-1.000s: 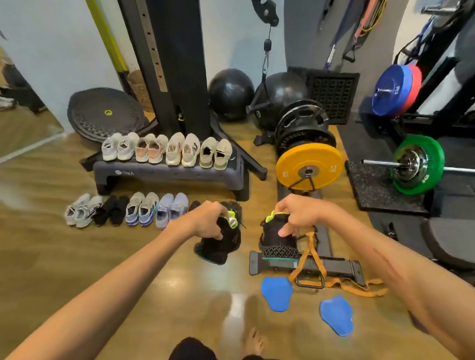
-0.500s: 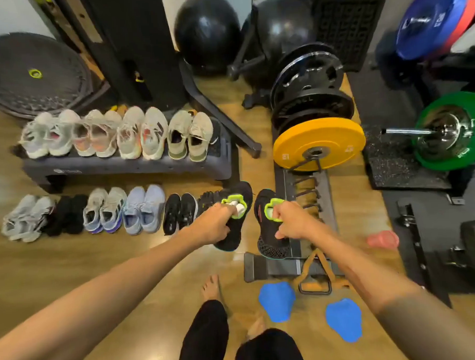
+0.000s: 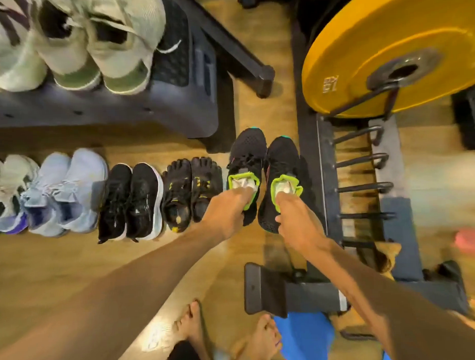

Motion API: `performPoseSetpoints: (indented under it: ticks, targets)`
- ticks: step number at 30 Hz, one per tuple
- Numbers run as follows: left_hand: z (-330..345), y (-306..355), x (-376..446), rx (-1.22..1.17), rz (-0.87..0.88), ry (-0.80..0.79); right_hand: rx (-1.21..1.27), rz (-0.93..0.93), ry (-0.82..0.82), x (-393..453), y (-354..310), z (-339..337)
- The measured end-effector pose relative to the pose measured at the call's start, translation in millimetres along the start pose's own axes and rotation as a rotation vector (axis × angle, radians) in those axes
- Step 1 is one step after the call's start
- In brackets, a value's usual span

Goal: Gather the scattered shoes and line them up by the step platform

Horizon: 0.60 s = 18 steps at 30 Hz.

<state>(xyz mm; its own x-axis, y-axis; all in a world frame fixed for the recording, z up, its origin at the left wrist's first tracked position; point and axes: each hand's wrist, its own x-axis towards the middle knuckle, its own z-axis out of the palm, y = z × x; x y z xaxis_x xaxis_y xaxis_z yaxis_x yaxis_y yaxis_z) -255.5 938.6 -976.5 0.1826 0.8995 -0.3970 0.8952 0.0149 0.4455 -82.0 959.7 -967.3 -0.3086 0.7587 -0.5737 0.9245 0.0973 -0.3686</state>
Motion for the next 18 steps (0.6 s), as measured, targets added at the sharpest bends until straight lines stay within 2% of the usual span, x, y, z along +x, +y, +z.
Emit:
performPoseSetpoints:
  ticks: [4, 8, 12, 15, 18]
  targets:
    - [71.9, -35.8, 50.0, 0.001, 0.031, 0.015, -0.054, -0.04, 0.042, 61.6, 40.6, 59.0]
    - [114.8, -59.6, 85.6, -0.045, 0.006, 0.041, -0.062, -0.064, 0.069, 112.1, 65.4, 98.2]
    - [146.3, -75.6, 105.5, -0.055, -0.119, 0.053, -0.147, -0.064, 0.002, 154.4, 78.0, 119.7]
    - [156.9, -72.8, 109.2, -0.045, -0.133, -0.071, -0.124, -0.019, -0.134, 161.6, 81.1, 127.4]
    - [142.0, -73.9, 108.2, -0.144, -0.154, -0.113, -0.052, -0.003, -0.179, 157.7, 80.7, 118.6]
